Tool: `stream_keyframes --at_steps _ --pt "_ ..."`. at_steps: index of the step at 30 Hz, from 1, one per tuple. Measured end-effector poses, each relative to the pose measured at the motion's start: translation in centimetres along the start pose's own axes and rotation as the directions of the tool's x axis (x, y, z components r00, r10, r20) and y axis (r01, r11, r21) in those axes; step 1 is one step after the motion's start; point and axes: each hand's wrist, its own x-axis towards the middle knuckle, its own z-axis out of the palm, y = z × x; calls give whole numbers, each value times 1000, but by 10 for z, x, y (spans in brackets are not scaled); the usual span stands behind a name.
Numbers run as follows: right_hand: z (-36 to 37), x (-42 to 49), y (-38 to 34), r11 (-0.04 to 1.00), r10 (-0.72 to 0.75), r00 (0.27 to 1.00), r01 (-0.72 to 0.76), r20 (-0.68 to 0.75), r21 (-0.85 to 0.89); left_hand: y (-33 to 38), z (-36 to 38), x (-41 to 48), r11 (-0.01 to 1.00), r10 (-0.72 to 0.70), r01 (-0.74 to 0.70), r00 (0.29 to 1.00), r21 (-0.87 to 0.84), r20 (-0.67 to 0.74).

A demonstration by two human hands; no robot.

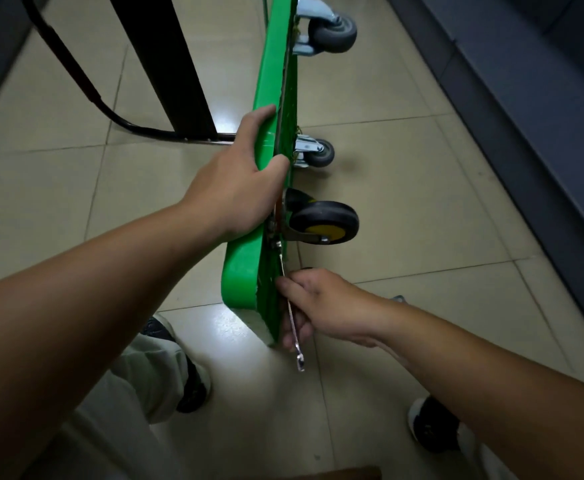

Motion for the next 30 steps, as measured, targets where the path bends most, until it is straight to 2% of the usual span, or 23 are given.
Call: stream_keyframes --at_steps 2,4,9,11,13,15,17,19,22,26,30 --pt "2 -9 -19 964 111 992 -122 60 235 1 -1 0 1000 -8 8 1000 3 4" --pt "1 -14 -33 920 147 985 -168 86 354 1 -3 -1 1000 -9 9 1000 -3 17" --pt "10 -24 -22 927 144 989 -131 -12 352 -2 -7 -2 1000 0 0 999 -8 54" --pt "13 -30 3 981 65 992 -44 -107 190 -3 -9 -2 1000 0 1 998 -6 67" --pt "7 -29 33 986 -99 969 65 -226 -154 -3 -8 -1 1000 4 -4 998 -7 70" --pt "-4 -20 61 842 -313 909 131 -275 -523 -3 -7 1 1000 12 -13 998 3 64" --pt "-13 -6 79 691 -481 841 189 -249 -698 -3 -5 2 1000 13 -14 998 11 58" --pt "-20 12 86 597 -589 777 232 -223 -768 -3 -6 3 1000 9 -10 998 22 55" --pt "-26 40 90 480 -738 641 276 -212 -833 -3 -5 2 1000 -2 0 999 27 47" --pt "-25 67 87 437 -835 491 318 -248 -841 -5 -3 3 1000 6 -6 999 1 37" --pt "-27 81 83 406 -869 436 353 -235 -843 -8 -3 4 1000 12 -11 999 -15 31"
